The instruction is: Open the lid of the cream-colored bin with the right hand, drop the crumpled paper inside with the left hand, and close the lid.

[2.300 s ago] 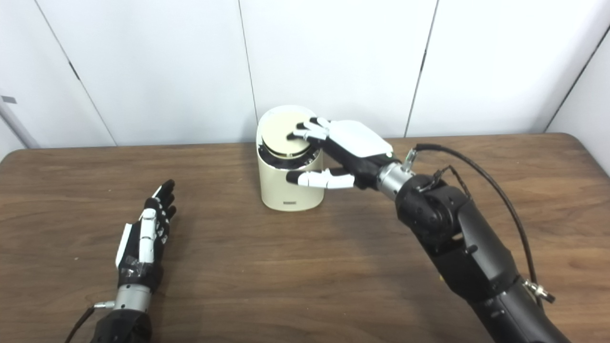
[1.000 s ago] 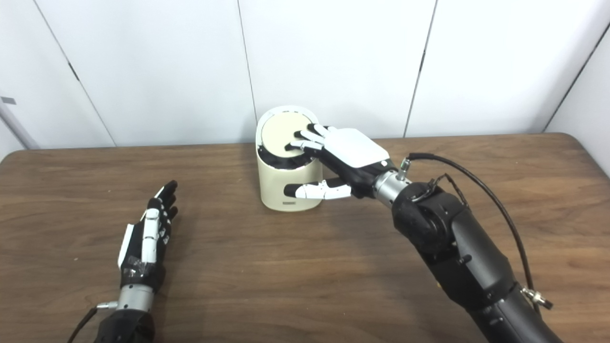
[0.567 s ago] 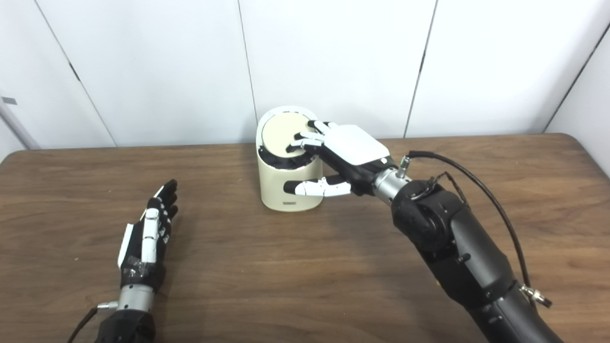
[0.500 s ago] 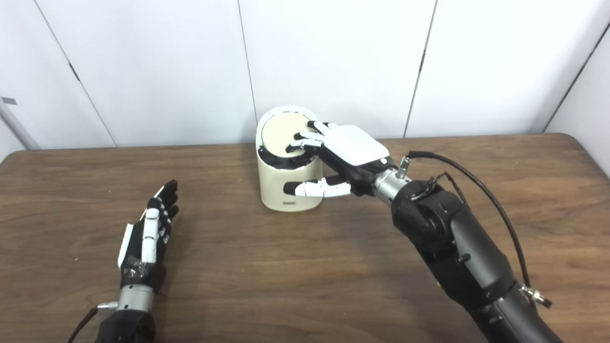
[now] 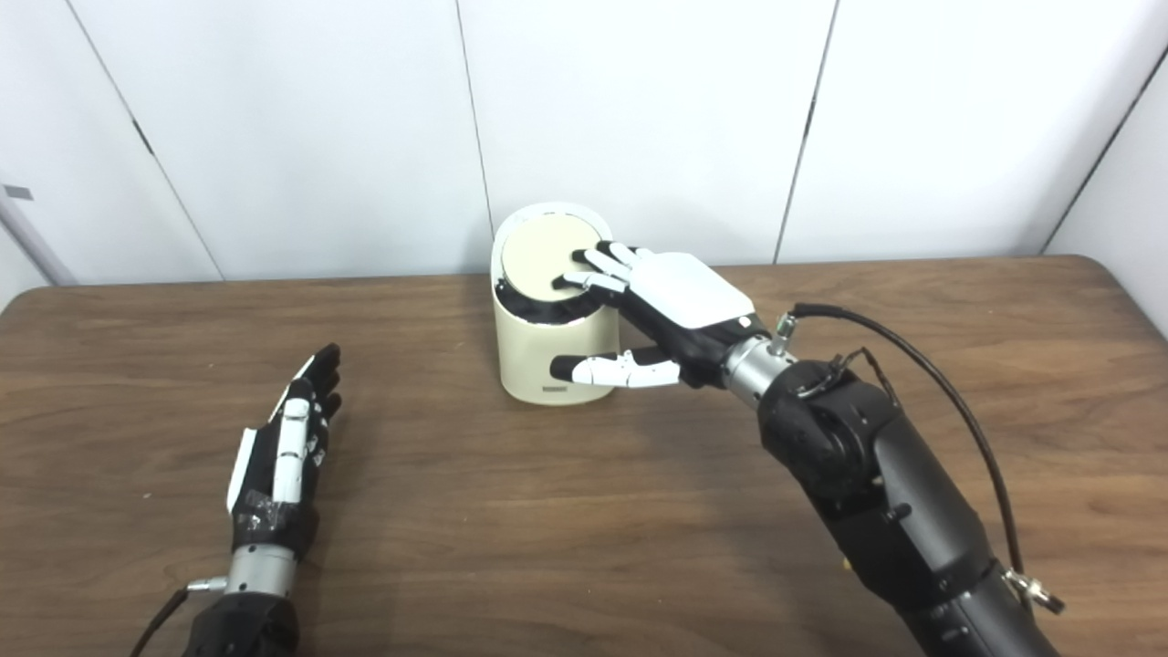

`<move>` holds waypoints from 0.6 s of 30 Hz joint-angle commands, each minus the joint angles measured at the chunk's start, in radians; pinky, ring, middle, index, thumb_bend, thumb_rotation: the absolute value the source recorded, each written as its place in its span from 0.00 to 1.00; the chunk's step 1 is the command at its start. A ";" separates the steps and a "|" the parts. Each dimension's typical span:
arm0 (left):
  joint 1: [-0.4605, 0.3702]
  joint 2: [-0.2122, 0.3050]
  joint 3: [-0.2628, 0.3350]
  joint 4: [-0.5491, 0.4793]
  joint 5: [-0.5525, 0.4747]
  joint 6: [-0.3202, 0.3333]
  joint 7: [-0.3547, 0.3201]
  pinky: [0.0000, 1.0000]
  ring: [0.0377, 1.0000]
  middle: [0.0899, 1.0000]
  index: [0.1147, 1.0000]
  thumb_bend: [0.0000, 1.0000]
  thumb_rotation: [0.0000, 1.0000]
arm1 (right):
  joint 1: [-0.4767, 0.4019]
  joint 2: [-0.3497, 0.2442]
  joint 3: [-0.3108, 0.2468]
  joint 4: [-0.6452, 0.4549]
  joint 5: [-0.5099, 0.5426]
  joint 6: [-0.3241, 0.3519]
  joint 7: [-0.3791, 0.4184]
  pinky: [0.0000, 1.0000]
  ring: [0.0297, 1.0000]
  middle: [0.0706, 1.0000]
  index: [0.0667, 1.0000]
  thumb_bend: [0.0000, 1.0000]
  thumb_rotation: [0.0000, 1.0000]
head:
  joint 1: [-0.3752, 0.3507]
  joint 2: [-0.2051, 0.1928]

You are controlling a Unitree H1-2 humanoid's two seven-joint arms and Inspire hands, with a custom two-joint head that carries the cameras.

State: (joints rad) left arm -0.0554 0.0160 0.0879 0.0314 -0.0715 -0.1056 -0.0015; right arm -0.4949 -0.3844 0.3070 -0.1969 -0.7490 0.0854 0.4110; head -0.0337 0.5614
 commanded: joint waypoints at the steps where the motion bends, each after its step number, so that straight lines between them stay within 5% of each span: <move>1: 0.046 -0.034 -0.018 0.060 -0.001 -0.006 0.004 1.00 0.99 0.96 0.91 0.41 0.87 | -0.026 -0.005 -0.031 -0.057 0.005 0.002 -0.019 1.00 1.00 0.98 0.86 0.54 1.00 | 0.000 0.001; 18: 0.040 -0.009 -0.010 0.084 -0.013 -0.031 -0.013 1.00 0.99 0.96 0.91 0.41 0.87 | 0.111 -0.007 -0.186 -0.177 0.058 0.021 -0.060 1.00 1.00 0.96 0.88 0.51 1.00 | -0.020 -0.005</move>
State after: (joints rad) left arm -0.0561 0.0183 0.0878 0.0332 -0.0738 -0.1059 -0.0045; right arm -0.3631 -0.3847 0.1463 -0.3272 -0.7069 0.0978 0.3826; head -0.0506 0.5568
